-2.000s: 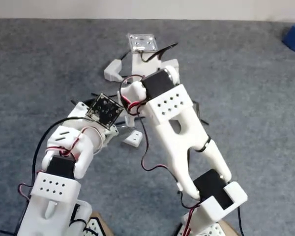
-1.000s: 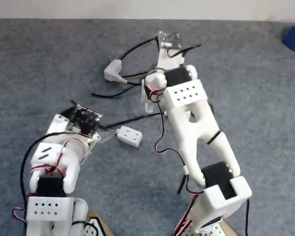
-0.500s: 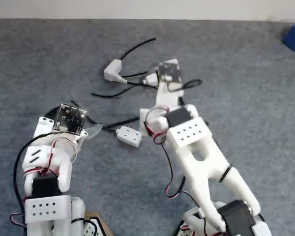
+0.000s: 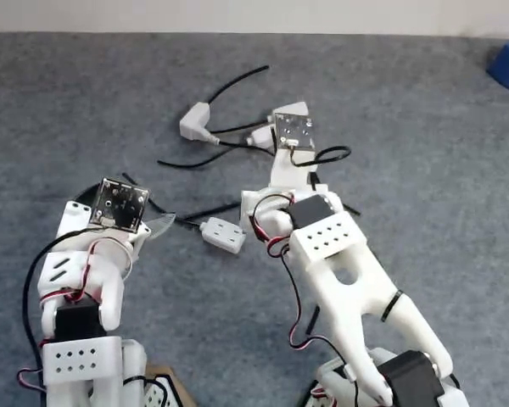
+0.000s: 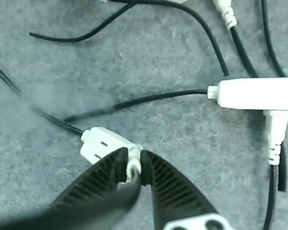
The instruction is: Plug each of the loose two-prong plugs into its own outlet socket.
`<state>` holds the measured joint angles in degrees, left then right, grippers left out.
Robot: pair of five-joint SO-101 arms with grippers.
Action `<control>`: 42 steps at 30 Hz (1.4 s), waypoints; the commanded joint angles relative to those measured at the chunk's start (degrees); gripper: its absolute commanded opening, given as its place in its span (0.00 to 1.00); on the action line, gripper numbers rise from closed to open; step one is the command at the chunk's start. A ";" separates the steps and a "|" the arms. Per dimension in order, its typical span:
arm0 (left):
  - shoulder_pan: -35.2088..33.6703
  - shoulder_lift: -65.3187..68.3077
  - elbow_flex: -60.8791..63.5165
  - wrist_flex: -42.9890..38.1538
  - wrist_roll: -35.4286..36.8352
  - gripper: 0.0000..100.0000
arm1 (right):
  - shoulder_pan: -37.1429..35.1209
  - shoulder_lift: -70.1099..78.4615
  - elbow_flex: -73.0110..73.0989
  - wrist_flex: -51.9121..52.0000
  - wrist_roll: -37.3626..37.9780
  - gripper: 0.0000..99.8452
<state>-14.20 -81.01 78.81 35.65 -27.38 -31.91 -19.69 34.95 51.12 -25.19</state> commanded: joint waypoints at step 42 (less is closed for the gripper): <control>23.43 89.89 -57.10 21.45 -37.45 0.30 | 6.37 3.38 -10.68 12.09 11.25 0.01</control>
<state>3.74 9.98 21.49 59.82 -67.74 -26.29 -17.05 27.21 64.13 -15.16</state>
